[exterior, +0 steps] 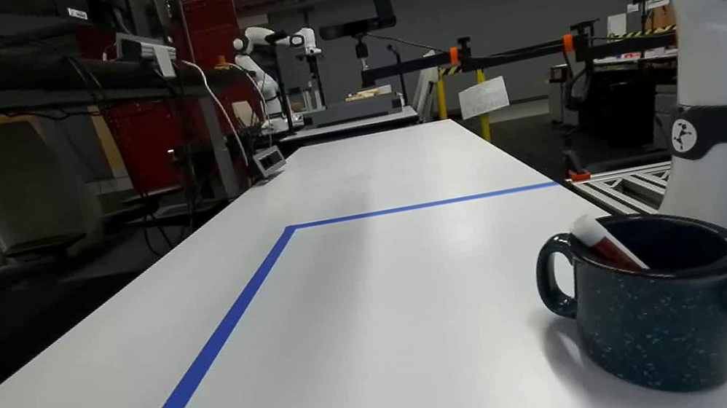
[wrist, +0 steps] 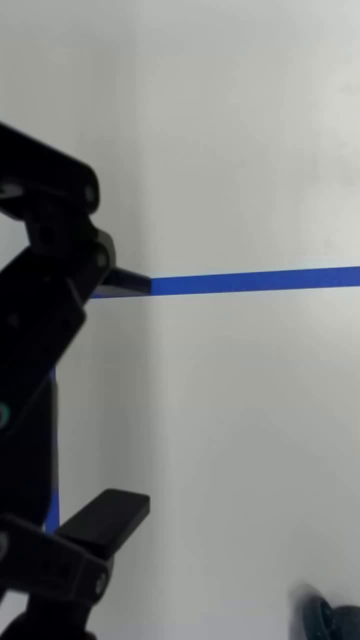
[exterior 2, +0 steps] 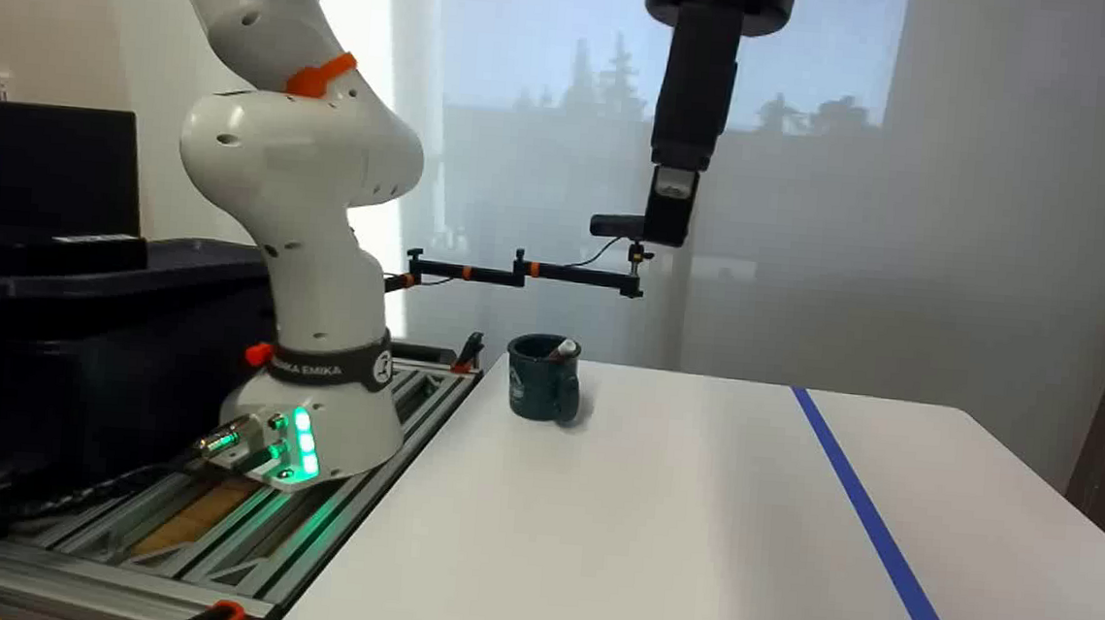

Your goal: Take the marker out of the mug and place it on the table

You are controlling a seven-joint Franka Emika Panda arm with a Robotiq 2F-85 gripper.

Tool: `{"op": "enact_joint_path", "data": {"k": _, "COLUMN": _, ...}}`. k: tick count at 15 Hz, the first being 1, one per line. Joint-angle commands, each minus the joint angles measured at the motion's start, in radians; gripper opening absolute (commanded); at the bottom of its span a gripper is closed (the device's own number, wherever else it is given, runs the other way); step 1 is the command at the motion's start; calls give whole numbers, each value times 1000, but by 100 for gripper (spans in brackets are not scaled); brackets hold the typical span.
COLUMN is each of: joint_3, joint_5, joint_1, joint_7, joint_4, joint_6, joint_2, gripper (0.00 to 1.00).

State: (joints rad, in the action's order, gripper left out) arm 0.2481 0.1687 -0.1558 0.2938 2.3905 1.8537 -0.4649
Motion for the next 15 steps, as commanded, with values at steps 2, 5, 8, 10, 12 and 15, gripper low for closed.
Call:
{"op": "enact_joint_path", "data": {"k": 2, "joint_3": -4, "joint_5": -2, "joint_1": -4, "joint_7": 2, "joint_4": -2, "joint_6": -2, "joint_2": 1, "gripper": 100}}
{"op": "enact_joint_path", "data": {"k": 5, "joint_3": -4, "joint_5": -2, "joint_1": -4, "joint_7": 2, "joint_4": -2, "joint_6": -1, "joint_2": 1, "gripper": 100}}
{"op": "enact_joint_path", "data": {"k": 8, "joint_3": -9, "joint_5": -39, "joint_1": 3, "joint_7": -27, "joint_4": 10, "joint_6": -25, "joint_2": 23, "gripper": 100}}
{"op": "enact_joint_path", "data": {"k": 10, "joint_3": -20, "joint_5": -90, "joint_1": 12, "joint_7": -63, "joint_4": 27, "joint_6": -69, "joint_2": 42, "gripper": 100}}
{"op": "enact_joint_path", "data": {"k": 12, "joint_3": -33, "joint_5": -168, "joint_1": 26, "joint_7": -99, "joint_4": 50, "joint_6": -117, "joint_2": 60, "gripper": 100}}
{"op": "enact_joint_path", "data": {"k": 15, "joint_3": -64, "joint_5": -283, "joint_1": 38, "joint_7": -184, "joint_4": 82, "joint_6": -162, "joint_2": 87, "gripper": 100}}
